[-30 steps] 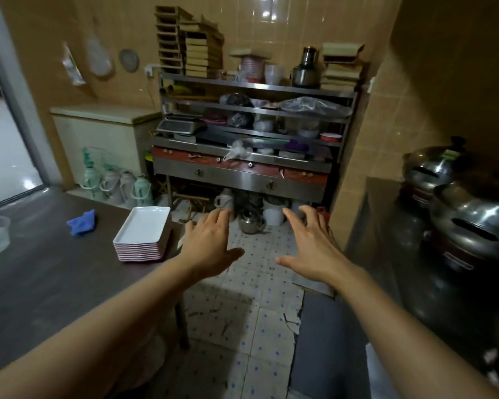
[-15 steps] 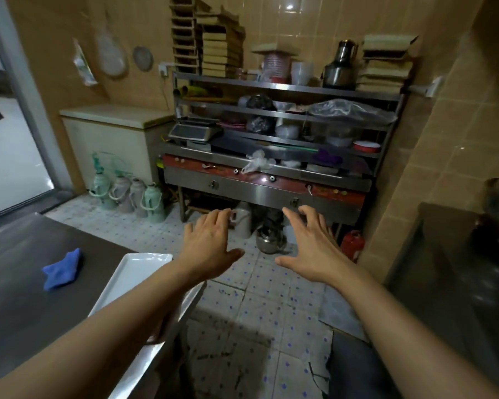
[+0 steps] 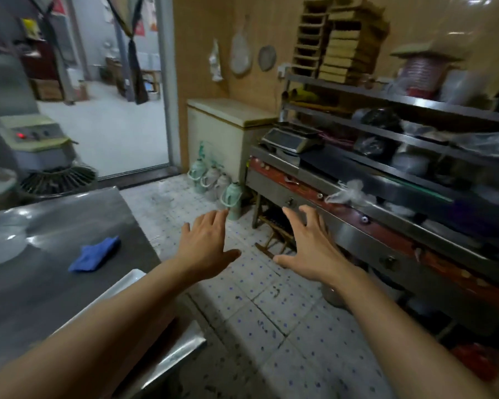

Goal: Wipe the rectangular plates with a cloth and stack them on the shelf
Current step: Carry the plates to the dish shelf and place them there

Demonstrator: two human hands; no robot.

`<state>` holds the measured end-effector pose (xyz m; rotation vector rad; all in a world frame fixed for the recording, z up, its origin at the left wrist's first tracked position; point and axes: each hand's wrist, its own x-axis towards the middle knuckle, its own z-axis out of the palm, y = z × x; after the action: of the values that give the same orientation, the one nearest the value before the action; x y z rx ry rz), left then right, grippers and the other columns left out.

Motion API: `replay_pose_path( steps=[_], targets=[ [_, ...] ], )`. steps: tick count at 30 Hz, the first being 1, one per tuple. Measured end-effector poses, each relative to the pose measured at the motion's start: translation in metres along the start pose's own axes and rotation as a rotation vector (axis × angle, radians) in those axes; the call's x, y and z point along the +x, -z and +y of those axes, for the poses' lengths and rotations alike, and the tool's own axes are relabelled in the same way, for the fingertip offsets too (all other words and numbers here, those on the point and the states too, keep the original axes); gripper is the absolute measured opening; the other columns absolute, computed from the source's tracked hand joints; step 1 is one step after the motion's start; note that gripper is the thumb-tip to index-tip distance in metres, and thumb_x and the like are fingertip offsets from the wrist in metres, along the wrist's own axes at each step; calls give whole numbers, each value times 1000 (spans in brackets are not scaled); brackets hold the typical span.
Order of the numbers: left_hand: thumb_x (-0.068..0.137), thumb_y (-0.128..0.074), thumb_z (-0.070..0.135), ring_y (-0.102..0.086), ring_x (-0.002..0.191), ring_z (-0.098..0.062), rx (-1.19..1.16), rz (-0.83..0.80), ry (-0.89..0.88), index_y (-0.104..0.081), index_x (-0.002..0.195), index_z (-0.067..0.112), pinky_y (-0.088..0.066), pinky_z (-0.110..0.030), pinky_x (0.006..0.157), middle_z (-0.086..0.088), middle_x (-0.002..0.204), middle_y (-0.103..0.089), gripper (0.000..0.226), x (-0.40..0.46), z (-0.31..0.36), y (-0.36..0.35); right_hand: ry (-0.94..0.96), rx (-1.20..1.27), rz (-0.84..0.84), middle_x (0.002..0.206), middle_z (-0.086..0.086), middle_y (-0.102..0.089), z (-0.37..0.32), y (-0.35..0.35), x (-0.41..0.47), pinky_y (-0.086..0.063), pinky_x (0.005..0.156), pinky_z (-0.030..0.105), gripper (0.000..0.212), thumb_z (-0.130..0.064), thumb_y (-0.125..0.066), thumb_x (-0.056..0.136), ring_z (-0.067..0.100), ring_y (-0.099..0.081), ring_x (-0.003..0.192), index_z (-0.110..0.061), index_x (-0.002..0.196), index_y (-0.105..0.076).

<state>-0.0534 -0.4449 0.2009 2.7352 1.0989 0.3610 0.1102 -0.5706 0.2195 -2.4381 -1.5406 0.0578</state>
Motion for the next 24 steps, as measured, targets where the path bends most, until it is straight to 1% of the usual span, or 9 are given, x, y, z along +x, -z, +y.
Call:
replay_pose_path(
  steps=[3, 6, 11, 15, 18, 21, 24],
  targets=[
    [86, -55, 54, -18, 142, -24, 20, -20, 88, -8, 149, 19, -17, -47, 113, -4, 155, -17, 87, 17, -5, -5, 99, -2, -61, 152, 0, 5, 5, -4, 46, -22, 114, 44, 96, -49, -68, 78, 27, -3, 142, -30, 148, -4],
    [87, -55, 52, -18, 142, -24, 35, -14, 180, -9, 150, 19, -16, -47, 114, -4, 155, -18, 86, 35, -21, -9, 202, 25, -96, 152, 1, 4, -3, -17, 90, -23, 113, 43, 97, -50, -68, 78, 27, -1, 141, -30, 148, -4],
    [86, -57, 52, -19, 142, -24, 37, 32, 315, -10, 150, 19, -16, -48, 115, -3, 155, -19, 86, 66, -62, -15, 350, 31, -138, 152, 1, 6, -29, -45, 155, -18, 114, 44, 97, -51, -67, 79, 27, 3, 142, -30, 148, -3],
    [84, -59, 51, -22, 140, -22, 0, 107, 435, -12, 149, 20, -19, -48, 114, -2, 154, -22, 86, 85, -105, -19, 471, 14, -186, 152, 2, 5, -60, -69, 201, -16, 115, 41, 96, -51, -66, 79, 26, 4, 141, -29, 148, -3],
    [84, -59, 51, -26, 137, -21, 0, 126, 513, -15, 147, 21, -21, -43, 112, -2, 151, -26, 83, 88, -130, -15, 556, 26, -210, 152, 2, 5, -88, -82, 231, -16, 115, 40, 95, -50, -66, 79, 25, 3, 142, -28, 148, -4],
    [85, -58, 47, -25, 138, -20, 3, 151, 598, -16, 146, 21, -19, -41, 111, -1, 150, -26, 79, 84, -150, -6, 668, 45, -232, 151, 0, 4, -123, -93, 253, -16, 115, 39, 95, -49, -67, 78, 24, 2, 141, -29, 148, -5],
    [86, -57, 49, -21, 140, -20, 22, 152, 716, -13, 148, 19, -17, -44, 114, -2, 153, -22, 82, 76, -171, -3, 774, 74, -278, 151, -1, 4, -158, -105, 269, -16, 115, 39, 96, -48, -68, 78, 24, 0, 141, -28, 148, -5]
  ],
)
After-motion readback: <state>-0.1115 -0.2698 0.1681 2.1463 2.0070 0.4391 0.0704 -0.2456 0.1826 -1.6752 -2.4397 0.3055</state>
